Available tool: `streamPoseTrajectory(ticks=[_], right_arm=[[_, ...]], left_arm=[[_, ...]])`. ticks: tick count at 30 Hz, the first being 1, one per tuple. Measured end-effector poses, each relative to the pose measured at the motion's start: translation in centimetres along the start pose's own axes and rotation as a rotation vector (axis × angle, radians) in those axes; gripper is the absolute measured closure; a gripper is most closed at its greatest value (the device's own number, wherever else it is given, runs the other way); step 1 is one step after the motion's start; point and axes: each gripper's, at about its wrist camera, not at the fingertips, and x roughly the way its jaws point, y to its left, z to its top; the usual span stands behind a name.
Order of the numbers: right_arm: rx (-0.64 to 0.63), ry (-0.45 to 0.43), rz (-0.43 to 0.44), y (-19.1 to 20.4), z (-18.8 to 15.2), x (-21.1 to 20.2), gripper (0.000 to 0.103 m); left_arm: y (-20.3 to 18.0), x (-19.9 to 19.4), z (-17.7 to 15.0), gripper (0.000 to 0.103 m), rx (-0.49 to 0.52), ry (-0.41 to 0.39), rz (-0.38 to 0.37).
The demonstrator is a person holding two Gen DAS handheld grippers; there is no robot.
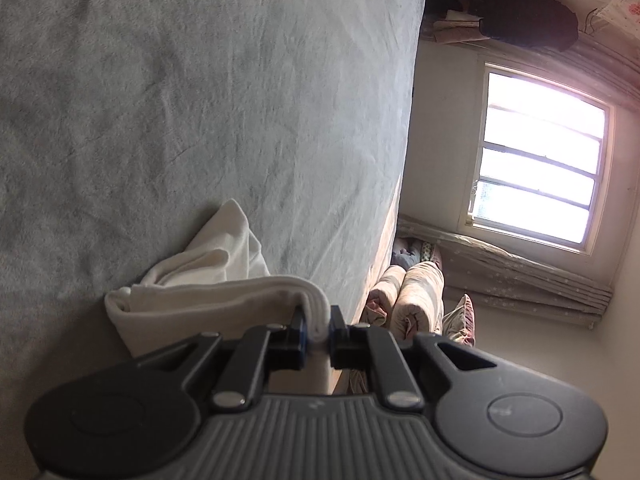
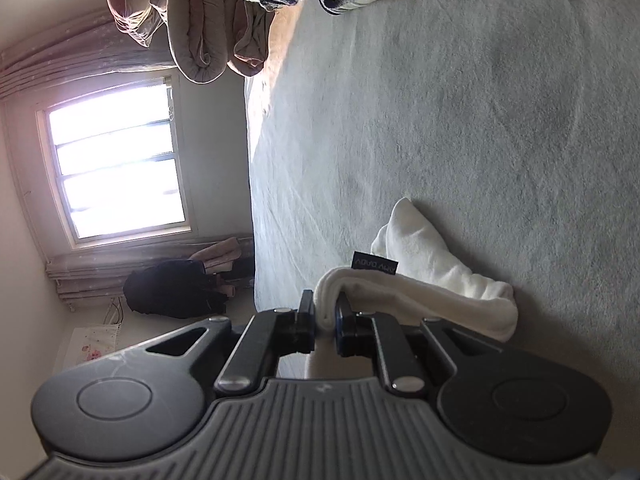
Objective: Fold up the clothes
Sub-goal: 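Fold the held end over toward the collar with both grippers and release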
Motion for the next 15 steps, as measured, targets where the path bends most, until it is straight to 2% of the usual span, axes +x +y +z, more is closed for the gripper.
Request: streamPoseTrajectory(ticks=[5, 8, 11, 13, 14, 15], right_arm=[[-0.008, 0.011, -0.036, -1.0, 0.9, 1.9, 0.087], [0.002, 0.02, -0.039, -1.3, 1.6, 3.0, 0.084], [-0.03, 0.029, -0.046, -1.1, 1.9, 3.2, 0.081], [-0.089, 0.03, -0.041, -0.6, 1.9, 2.9, 0.071], [-0.121, 0.025, -0.034, -0.3, 1.9, 2.6, 0.061], [-0.147, 0.019, -0.027, -0.1, 2.0, 2.4, 0.057]], left_arm=[[0.6, 2.0, 1.6, 0.092, 0.02, 0.002, 0.041], [1.0, 2.7, 2.6, 0.087, 0.053, 0.021, 0.052], [0.6, 2.6, 3.3, 0.074, 0.157, 0.054, 0.043], [0.1, 2.2, 3.6, 0.069, 0.239, 0.051, 0.043], [-0.1, 1.9, 3.8, 0.066, 0.286, 0.046, 0.045], [-0.3, 1.8, 4.0, 0.065, 0.322, 0.045, 0.051]])
